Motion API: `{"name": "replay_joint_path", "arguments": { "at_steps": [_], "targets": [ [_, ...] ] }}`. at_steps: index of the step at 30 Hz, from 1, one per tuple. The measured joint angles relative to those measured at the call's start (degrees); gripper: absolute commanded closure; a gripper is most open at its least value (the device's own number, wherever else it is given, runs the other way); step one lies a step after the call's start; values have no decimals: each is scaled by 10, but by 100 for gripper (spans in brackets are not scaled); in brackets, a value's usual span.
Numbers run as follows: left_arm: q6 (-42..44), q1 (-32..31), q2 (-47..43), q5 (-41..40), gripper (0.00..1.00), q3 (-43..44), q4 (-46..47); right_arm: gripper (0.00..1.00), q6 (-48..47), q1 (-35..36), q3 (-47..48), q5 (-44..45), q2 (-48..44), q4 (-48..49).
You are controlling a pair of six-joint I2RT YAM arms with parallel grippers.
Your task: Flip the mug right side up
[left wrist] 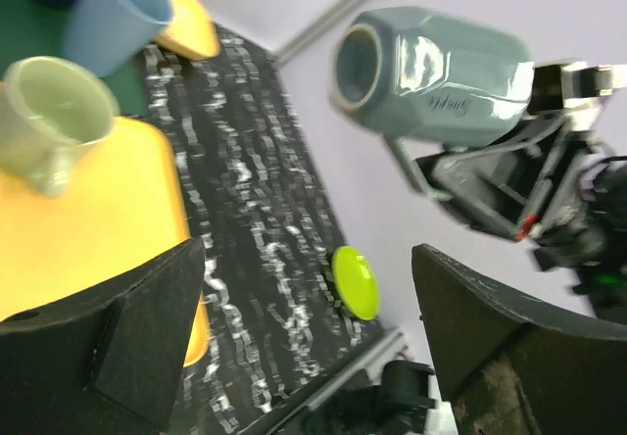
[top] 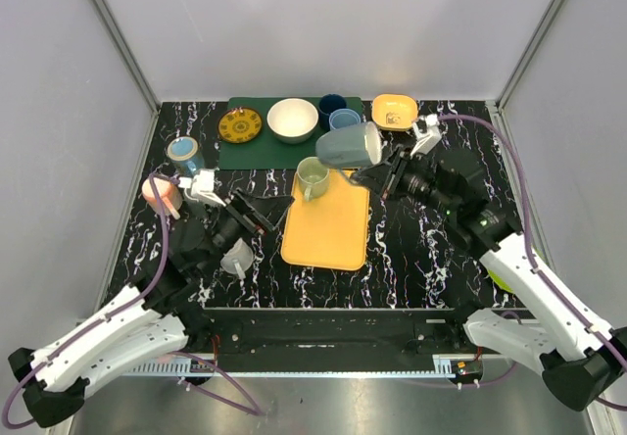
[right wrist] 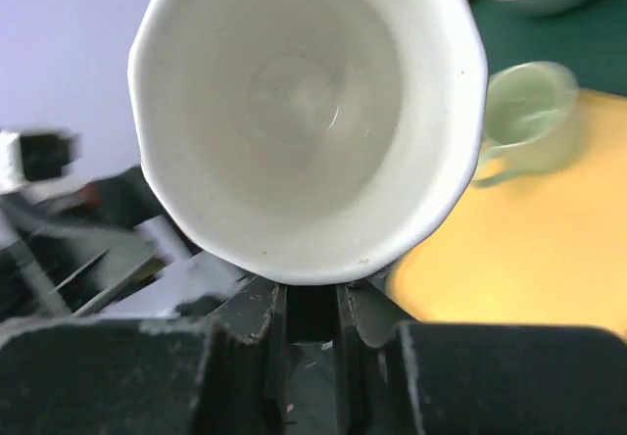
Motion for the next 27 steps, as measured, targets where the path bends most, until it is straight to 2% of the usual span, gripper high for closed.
{"name": "replay_joint_path", "arguments": {
  "at_steps": [5, 10, 18, 27],
  "targets": [
    [9, 0, -77, -72, 12, -15, -98, 100, -117, -1, 97, 188, 56, -185],
    [12, 1, -116, -128, 13, -24, -170, 100, -186, -3, 101, 290, 140, -283],
    [18, 1, -79, -167, 13, -1, -288, 100, -223, -3, 116, 324, 261, -319],
    [20, 1, -81, -188, 14, 7, -353, 100, -236, 0, 200, 332, 396, -310]
  ]
}}
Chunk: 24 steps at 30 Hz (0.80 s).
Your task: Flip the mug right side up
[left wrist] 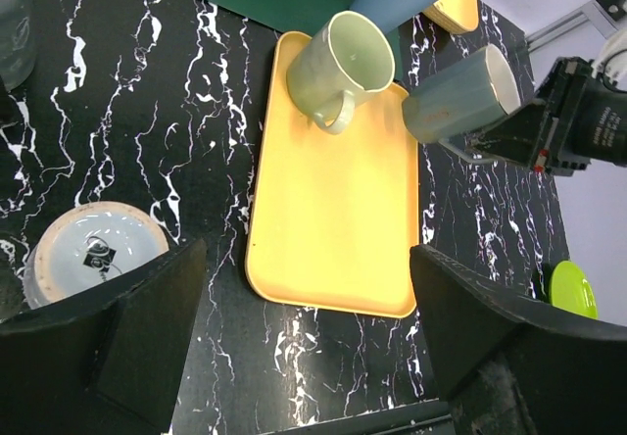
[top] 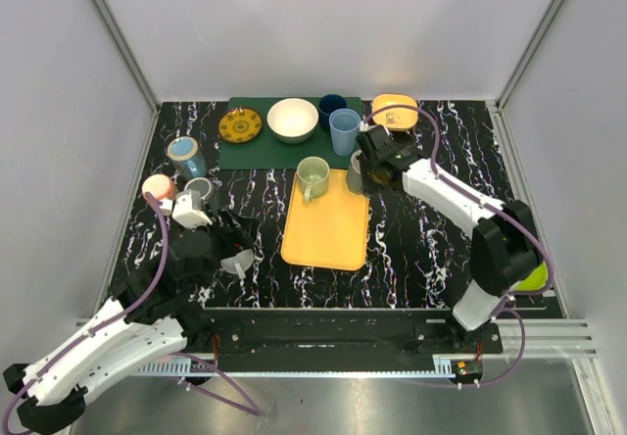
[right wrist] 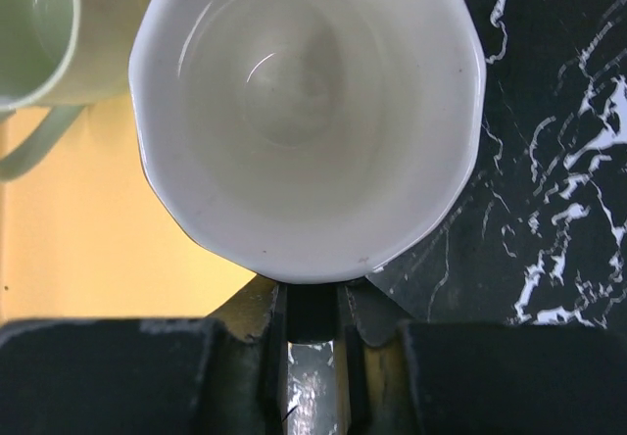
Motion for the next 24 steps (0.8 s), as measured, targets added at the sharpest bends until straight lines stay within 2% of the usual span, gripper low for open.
{"name": "replay_joint_path", "arguments": {
  "at_steps": [10, 19, 20, 21, 22, 23, 24],
  "targets": [
    [7, 0, -20, -14, 14, 2, -29, 100, -11, 10, 59, 9, 104, 14],
    [13, 0, -28, -19, 13, 2, -35, 100, -17, 30, 107, 19, 150, 14],
    [13, 0, -28, -19, 13, 2, -35, 98, -18, 31, 112, 20, 154, 13],
    [13, 0, -29, -19, 13, 2, -35, 90, -19, 31, 114, 21, 156, 13],
    [13, 0, -29, -19, 13, 2, -36, 82, -19, 32, 115, 22, 157, 14],
    [13, 0, -29, -19, 13, 2, -36, 65, -20, 33, 115, 23, 157, 13],
    [13, 0, -29, -19, 13, 2, -36, 59, -21, 33, 115, 23, 157, 13]
  ]
}}
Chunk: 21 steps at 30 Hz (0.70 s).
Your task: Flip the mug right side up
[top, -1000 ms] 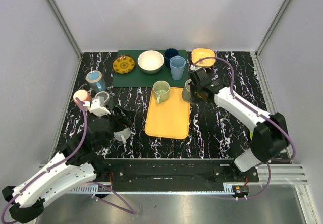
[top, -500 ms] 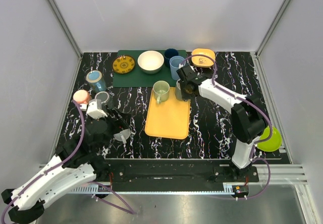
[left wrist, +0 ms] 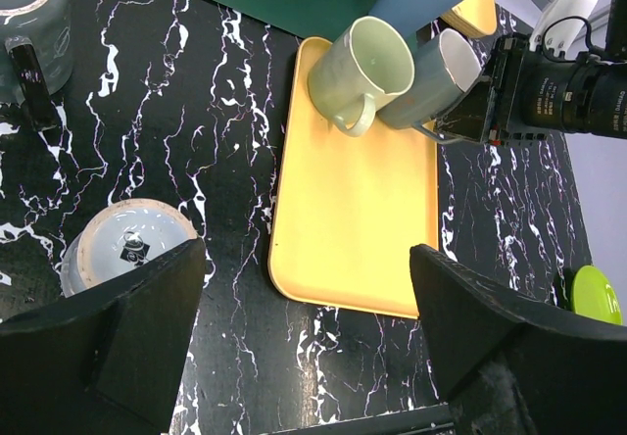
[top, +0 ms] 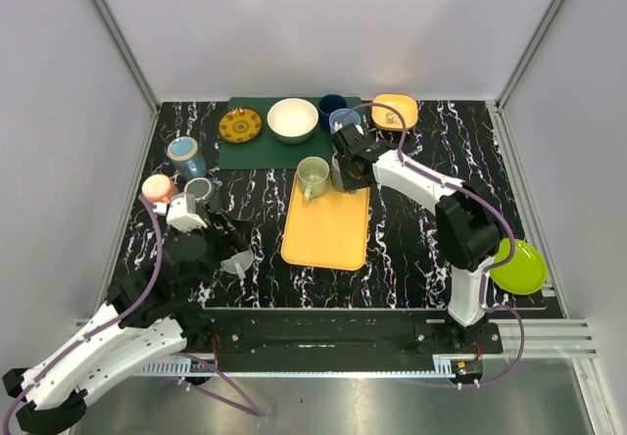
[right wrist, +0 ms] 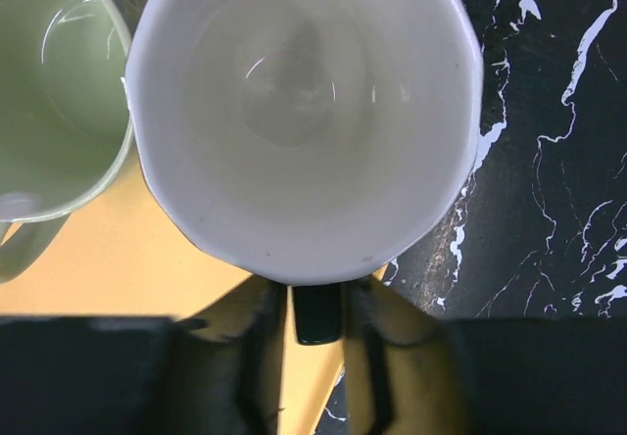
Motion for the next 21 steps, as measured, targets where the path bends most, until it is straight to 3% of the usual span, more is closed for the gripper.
{"name": "replay_joint_path", "arguments": {
  "at_steps": [3, 6, 13, 21],
  "targets": [
    [1, 0, 0, 0, 12, 0, -2, 41, 0, 0, 0, 4, -1, 1],
    [2, 0, 2, 0, 12, 1, -2, 32, 2, 1, -7, 5, -9, 2],
    [5, 0, 31, -17, 12, 28, -34, 25, 7, 5, -19, 14, -78, -9],
    [-61, 0, 116, -65, 16, 46, -125, 25, 31, 16, -86, 3, -305, 8]
  ]
}}
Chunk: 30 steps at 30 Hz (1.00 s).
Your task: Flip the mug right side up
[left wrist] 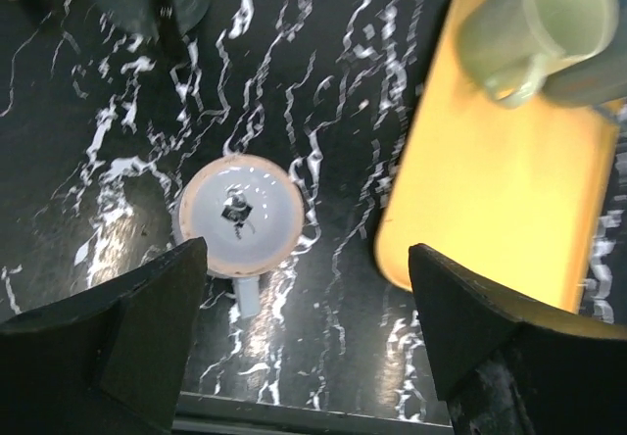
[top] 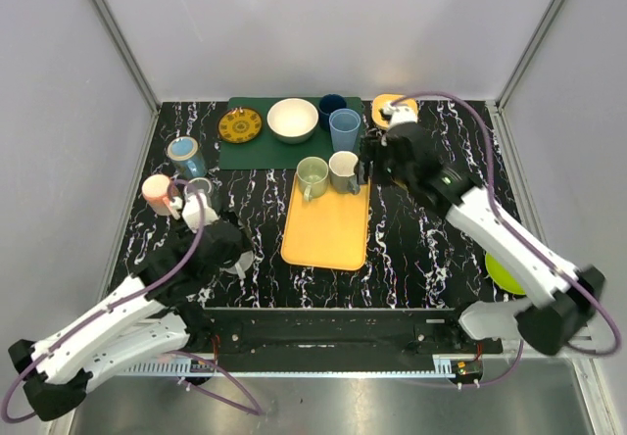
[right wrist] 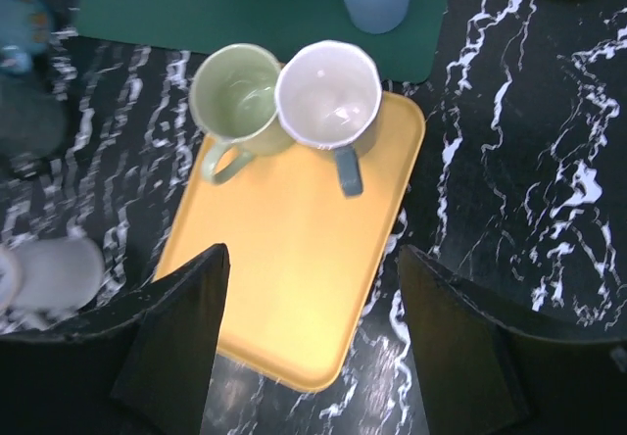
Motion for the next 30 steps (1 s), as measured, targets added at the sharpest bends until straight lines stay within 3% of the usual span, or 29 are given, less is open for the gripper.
{"name": "replay_joint_path", "arguments": {
  "at_steps": [5, 9, 14, 24, 30],
  "targets": [
    [-53, 0, 88, 22, 19, -19, -14, 25, 25, 1, -79, -34, -137, 14],
    [-87, 0, 75, 52, 24, -67, -9, 25, 33, 2, -123, -53, -176, 17],
    [-112, 0, 50, 72, 28, -113, 2, 25, 30, 2, -151, -62, -184, 16],
    [-119, 0, 98, 78, 46, -135, 49, 25, 28, 2, -156, -78, -184, 26],
    [-117, 14, 123, 75, 64, -135, 62, 25, 28, 2, -157, -83, -185, 26]
  ]
}}
